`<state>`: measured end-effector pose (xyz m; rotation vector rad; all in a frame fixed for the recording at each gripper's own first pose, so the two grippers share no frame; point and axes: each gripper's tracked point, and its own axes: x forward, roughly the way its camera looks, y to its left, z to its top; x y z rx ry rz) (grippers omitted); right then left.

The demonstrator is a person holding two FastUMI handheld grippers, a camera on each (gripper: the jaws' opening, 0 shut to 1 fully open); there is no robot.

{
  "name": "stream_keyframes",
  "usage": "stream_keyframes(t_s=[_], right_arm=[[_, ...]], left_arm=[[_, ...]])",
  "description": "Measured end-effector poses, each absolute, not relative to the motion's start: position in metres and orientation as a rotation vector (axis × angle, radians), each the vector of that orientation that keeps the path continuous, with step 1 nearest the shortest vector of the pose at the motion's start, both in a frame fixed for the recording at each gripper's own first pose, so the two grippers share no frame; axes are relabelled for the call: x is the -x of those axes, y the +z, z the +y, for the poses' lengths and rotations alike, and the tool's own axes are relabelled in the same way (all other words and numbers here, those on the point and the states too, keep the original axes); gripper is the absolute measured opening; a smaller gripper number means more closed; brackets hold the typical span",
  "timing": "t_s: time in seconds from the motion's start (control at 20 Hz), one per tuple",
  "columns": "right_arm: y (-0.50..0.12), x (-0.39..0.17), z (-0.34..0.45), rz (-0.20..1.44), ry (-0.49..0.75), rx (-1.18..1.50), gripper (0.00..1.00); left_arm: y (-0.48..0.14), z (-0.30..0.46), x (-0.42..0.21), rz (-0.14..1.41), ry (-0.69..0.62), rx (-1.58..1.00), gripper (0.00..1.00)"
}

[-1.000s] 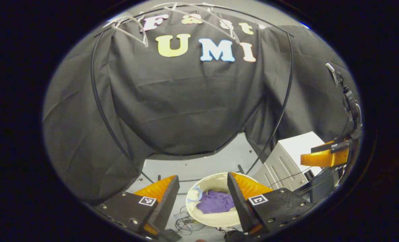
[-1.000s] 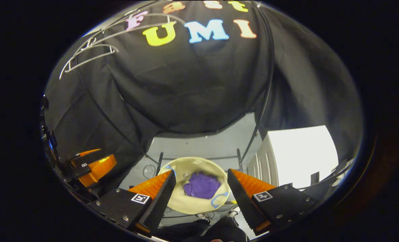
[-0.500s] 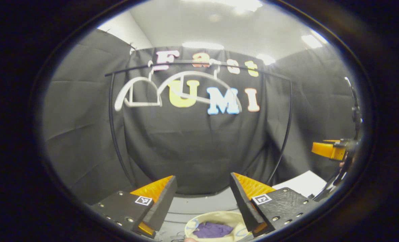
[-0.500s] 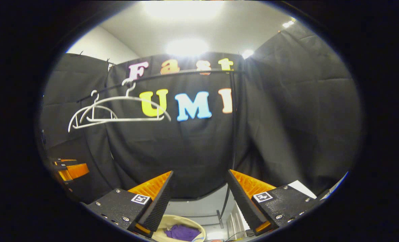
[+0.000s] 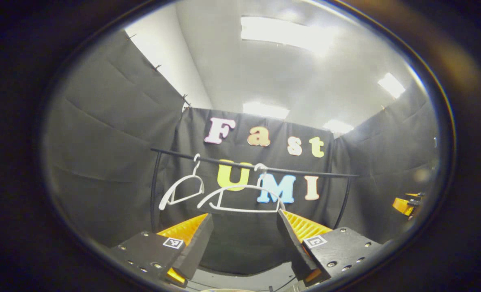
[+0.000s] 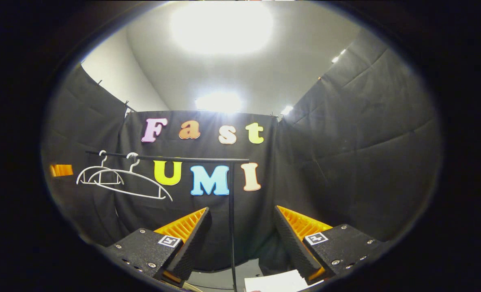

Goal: Grasp the clothes on the hanger with both hands and then place them into the laundry hamper below.

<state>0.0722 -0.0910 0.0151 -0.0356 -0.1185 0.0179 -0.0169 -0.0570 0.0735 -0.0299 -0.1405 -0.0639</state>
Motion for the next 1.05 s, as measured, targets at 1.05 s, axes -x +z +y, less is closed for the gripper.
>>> stream_keyframes(t_s=[1.05], right_arm=[[-0.04, -0.078, -0.142, -0.004, 0.207, -0.051, 0.95]], left_arm=[[0.039, -0.113, 0.13, -0.067, 0.1, 0.051, 0.9]])
